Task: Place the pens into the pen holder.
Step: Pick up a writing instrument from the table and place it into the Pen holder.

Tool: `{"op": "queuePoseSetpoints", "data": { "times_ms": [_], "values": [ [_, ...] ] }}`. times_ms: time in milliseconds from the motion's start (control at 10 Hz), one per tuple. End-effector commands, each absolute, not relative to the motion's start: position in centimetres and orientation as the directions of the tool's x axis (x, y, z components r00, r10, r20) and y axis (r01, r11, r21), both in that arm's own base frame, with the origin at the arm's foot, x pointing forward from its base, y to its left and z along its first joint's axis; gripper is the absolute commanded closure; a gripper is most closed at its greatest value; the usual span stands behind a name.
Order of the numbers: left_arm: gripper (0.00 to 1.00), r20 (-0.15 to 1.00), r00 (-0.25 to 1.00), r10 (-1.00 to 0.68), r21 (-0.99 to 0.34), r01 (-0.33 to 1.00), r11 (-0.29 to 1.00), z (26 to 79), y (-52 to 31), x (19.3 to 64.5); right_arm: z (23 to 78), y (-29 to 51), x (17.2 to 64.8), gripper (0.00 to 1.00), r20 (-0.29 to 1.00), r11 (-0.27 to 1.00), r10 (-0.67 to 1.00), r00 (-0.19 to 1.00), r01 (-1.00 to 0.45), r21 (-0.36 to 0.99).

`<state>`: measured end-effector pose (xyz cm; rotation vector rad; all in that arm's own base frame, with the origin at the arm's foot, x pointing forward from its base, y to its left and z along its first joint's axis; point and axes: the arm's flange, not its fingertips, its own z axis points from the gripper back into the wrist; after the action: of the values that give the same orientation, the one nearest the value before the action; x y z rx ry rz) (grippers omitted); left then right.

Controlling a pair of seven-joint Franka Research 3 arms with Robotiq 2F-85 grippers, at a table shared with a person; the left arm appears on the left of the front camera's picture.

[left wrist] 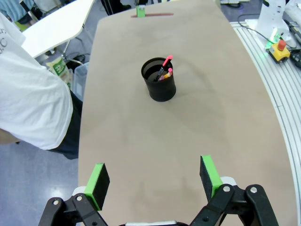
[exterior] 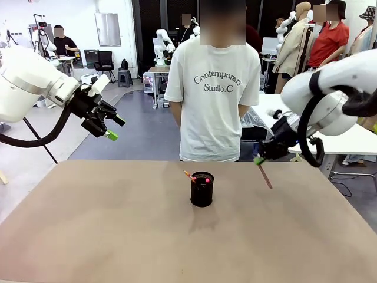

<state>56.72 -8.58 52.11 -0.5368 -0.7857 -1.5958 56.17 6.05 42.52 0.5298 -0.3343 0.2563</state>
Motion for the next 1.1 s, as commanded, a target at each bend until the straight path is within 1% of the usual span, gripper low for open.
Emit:
{"op": "queuePoseSetpoints", "data": {
  "times_ms": [0, 100, 200, 300, 400, 500, 600, 700, 800, 1000],
  "values": [
    [0.0, 0.724, -0.176, -0.667, 0.182, 0.981, -0.061, 52.4, -8.4, 56.8, 43.1, 5.4, 53.9, 1.0, 0.575, 0.698, 0.278, 0.769, -0.573, 0.429],
    [0.0, 0.724, -0.176, -0.667, 0.182, 0.981, -0.061, 52.4, -8.4, 56.8, 44.6, 5.6, 52.6, 1.0, 0.748, 0.574, 0.289, 0.598, -0.733, 0.365],
    [0.0, 0.724, -0.176, -0.667, 0.182, 0.981, -0.061, 52.4, -8.4, 56.8, 45.6, 5.8, 52.3, 1.0, 0.822, 0.509, 0.281, 0.495, -0.803, 0.309],
    [0.0, 0.724, -0.176, -0.667, 0.182, 0.981, -0.061, 52.4, -8.4, 56.8, 46.1, 6.2, 52.1, 1.0, 0.857, 0.467, 0.263, 0.444, -0.835, 0.29],
    [0.0, 0.724, -0.176, -0.667, 0.182, 0.981, -0.061, 52.4, -8.4, 56.8, 46.5, 6.5, 51.9, 1.0, 0.897, 0.464, 0.187, 0.402, -0.84, 0.28],
    [0.0, 0.724, -0.176, -0.667, 0.182, 0.981, -0.061, 52.4, -8.4, 56.8, 47.9, 6.3, 51.4, 1.0, 0.906, 0.392, 0.178, 0.384, -0.872, 0.293],
    [0.0, 0.724, -0.176, -0.667, 0.182, 0.981, -0.061, 52.4, -8.4, 56.8, 48.9, 6.3, 51.0, 1.0, 0.929, 0.36, 0.164, 0.332, -0.897, 0.257],
    [0.0, 0.724, -0.176, -0.667, 0.182, 0.981, -0.061, 52.4, -8.4, 56.8, 49.7, 6.6, 50.7, 1.0, 0.939, 0.319, 0.133, 0.316, -0.911, 0.262],
    [0.0, 0.724, -0.176, -0.667, 0.182, 0.981, -0.061, 52.4, -8.4, 56.8, 50.1, 6.6, 51.1, 1.0, 0.947, 0.316, 0.106, 0.303, -0.913, 0.256],
    [0.0, 0.724, -0.176, -0.667, 0.182, 0.981, -0.061, 52.4, -8.4, 56.8, 50.6, 6.3, 51.6, 1.0, 0.942, 0.346, 0.075, 0.328, -0.894, 0.284]
  ]
}}
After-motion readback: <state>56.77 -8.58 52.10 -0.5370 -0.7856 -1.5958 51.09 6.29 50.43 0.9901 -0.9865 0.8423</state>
